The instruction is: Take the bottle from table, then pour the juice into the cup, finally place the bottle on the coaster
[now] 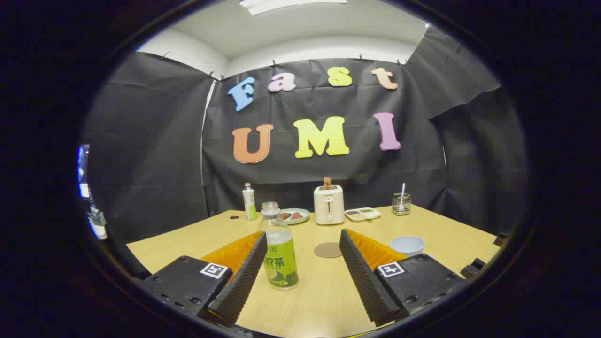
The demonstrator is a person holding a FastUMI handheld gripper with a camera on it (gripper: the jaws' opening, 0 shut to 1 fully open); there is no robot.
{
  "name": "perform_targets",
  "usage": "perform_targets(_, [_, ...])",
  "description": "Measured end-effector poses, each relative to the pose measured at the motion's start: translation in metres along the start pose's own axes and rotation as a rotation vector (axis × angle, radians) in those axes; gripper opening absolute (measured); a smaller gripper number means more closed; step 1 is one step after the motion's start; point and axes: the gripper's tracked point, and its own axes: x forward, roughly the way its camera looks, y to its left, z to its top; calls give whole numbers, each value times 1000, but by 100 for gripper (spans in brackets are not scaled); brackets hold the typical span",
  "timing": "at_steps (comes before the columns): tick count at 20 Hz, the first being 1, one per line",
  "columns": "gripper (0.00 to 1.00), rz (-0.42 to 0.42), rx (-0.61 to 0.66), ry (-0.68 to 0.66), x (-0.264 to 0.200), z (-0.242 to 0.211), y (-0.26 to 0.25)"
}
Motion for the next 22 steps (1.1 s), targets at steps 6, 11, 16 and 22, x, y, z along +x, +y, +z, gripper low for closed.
perform_targets(6, [100,-30,-21,-13,-3,1,2])
perform_targets(11, [100,-13,-14,-4,1,-3,10])
perform_targets(16, [100,-3,-55,-30,0,-3,20])
perform_targets(22, [100,-16,-44,31,4,-24,28])
